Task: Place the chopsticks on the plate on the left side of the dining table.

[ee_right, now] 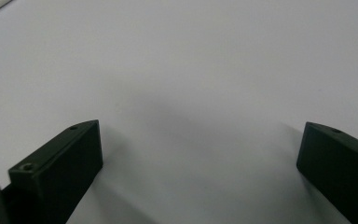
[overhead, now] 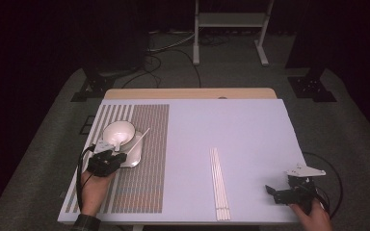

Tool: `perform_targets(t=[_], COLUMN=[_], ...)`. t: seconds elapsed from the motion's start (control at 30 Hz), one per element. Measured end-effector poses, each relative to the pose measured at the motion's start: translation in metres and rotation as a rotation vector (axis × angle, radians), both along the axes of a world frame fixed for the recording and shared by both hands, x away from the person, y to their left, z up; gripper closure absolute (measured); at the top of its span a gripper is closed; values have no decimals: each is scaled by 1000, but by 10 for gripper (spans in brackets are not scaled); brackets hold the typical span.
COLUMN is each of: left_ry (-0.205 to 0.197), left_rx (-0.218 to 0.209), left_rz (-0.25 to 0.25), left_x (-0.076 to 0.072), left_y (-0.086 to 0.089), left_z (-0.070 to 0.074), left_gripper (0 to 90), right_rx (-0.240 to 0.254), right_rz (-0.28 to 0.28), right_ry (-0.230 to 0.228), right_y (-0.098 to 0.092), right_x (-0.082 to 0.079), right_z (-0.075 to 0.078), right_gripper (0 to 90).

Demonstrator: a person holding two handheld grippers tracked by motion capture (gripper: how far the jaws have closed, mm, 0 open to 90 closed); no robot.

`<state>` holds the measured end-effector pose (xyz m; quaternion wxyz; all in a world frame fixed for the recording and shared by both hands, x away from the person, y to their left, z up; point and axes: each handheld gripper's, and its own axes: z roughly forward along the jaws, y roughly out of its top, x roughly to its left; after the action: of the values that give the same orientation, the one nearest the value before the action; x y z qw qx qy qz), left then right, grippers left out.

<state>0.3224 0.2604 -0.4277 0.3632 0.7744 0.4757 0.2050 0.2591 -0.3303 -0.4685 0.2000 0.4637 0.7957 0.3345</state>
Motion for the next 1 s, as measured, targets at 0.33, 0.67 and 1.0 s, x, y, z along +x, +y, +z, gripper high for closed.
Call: perform_targets(t=[0.33,0.67,1.0], left_ry=[7,18,13], left_rx=[2,6,13], left_rz=[9,14,24], left_x=[3,4,4], left_y=[3,6,8], left_z=[-3,-5,-7], left_gripper=[845,844,836], right_rx=[0,0,0], right_rz=[0,0,0], right_ry=[0,0,0], right_y=[0,0,0], right_x=[0,0,0], right_z=[0,0,0], right_gripper=[0,0,0])
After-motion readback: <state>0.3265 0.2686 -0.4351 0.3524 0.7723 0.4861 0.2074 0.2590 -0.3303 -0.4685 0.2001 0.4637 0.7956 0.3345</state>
